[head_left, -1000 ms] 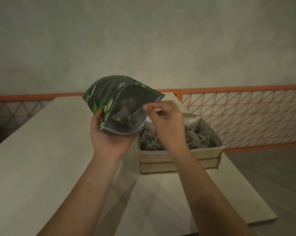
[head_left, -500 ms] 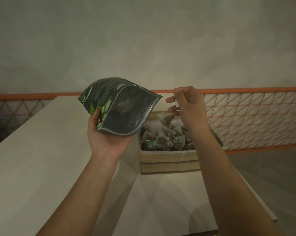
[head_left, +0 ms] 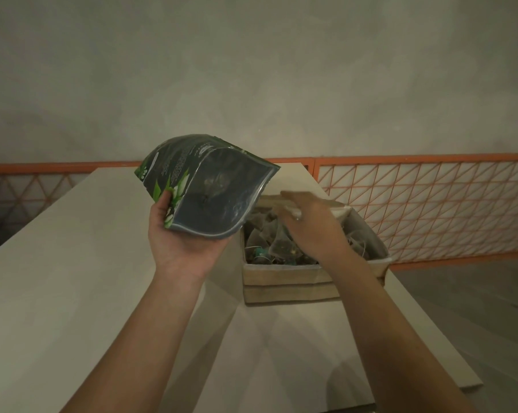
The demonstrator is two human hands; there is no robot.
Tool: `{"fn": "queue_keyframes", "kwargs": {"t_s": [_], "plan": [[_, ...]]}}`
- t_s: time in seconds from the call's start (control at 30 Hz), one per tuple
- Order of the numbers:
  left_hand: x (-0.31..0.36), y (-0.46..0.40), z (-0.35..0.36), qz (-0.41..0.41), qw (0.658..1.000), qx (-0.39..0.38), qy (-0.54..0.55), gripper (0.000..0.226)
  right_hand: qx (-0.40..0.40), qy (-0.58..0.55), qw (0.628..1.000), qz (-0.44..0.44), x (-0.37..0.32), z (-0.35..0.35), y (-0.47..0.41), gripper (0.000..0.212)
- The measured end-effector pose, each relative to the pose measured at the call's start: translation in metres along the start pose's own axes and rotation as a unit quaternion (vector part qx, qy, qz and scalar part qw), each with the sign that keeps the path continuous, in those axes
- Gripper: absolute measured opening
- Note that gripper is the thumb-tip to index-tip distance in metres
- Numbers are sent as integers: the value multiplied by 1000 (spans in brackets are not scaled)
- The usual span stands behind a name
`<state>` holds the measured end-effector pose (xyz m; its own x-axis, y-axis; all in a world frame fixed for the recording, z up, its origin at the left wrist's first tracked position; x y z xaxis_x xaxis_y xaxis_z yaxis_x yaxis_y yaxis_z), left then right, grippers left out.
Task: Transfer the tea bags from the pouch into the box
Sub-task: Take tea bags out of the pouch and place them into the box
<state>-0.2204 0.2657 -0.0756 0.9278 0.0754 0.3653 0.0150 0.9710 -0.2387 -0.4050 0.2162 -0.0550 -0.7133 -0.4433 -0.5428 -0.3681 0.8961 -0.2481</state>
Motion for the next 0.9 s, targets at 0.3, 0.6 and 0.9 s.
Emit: {"fn": "queue_keyframes", "kwargs": {"t_s": [0.3,0.6,0.9], "plan": [[4,5,-2,9,1000,4,2,55,-110,16,993,41,10,5,11,27],[5,10,-5,-2,1000,4,13,55,-153,16,987,50,10,1,22,16],[18,19,-1,-6,1000,21,-20,52,44,-135,983,-113,-50,-14,-3,66]]}}
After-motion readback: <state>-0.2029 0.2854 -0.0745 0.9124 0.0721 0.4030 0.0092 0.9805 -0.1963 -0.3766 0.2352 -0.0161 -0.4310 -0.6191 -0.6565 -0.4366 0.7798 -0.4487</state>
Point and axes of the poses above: each hand's wrist, its own y-axis away from the middle knuckle, its own z-axis out of the palm, x = y × z, the point moved 3 cm from there along -y, towards the middle knuckle, and after that the axes turned 11 degrees about -x, right-handed, at the moved point
